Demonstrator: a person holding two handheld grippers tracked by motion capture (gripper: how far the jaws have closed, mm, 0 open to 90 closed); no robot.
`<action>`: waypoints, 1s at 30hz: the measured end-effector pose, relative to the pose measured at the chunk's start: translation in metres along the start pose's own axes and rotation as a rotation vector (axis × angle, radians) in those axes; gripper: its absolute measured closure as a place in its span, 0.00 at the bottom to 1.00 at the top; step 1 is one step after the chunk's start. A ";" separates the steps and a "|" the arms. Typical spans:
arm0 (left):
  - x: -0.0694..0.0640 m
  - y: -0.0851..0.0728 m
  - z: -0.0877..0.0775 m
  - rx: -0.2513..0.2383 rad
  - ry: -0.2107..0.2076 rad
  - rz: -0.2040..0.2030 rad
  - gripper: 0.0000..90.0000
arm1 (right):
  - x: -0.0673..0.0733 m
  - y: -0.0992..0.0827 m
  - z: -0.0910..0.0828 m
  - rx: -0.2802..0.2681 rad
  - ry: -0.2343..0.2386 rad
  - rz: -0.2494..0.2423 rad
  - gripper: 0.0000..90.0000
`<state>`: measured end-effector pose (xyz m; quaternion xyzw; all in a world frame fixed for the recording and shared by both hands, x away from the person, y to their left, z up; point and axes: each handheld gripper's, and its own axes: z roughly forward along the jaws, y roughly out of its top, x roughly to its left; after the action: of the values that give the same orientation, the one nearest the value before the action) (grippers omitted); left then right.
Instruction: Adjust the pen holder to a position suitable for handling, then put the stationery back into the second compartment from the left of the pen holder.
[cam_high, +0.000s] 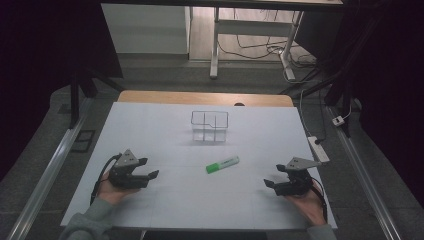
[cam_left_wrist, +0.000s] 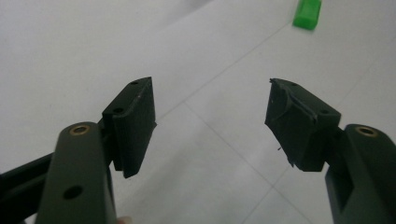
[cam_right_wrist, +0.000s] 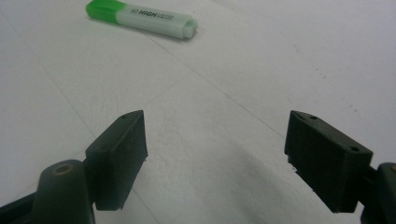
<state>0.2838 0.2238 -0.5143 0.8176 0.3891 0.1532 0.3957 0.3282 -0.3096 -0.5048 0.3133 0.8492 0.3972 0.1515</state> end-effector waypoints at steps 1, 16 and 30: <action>0.001 -0.001 0.000 0.006 0.000 0.003 0.35 | 0.000 0.001 -0.001 0.001 0.004 0.000 0.23; 0.004 -0.002 0.002 0.017 -0.008 0.010 0.33 | 0.006 0.017 0.001 0.026 0.044 -0.042 0.24; 0.002 -0.002 0.006 0.045 -0.003 0.021 0.31 | 0.015 0.054 0.020 0.062 0.138 -0.114 0.24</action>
<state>0.2875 0.2234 -0.5195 0.8304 0.3835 0.1475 0.3763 0.3497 -0.2618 -0.4762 0.2410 0.8860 0.3820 0.1051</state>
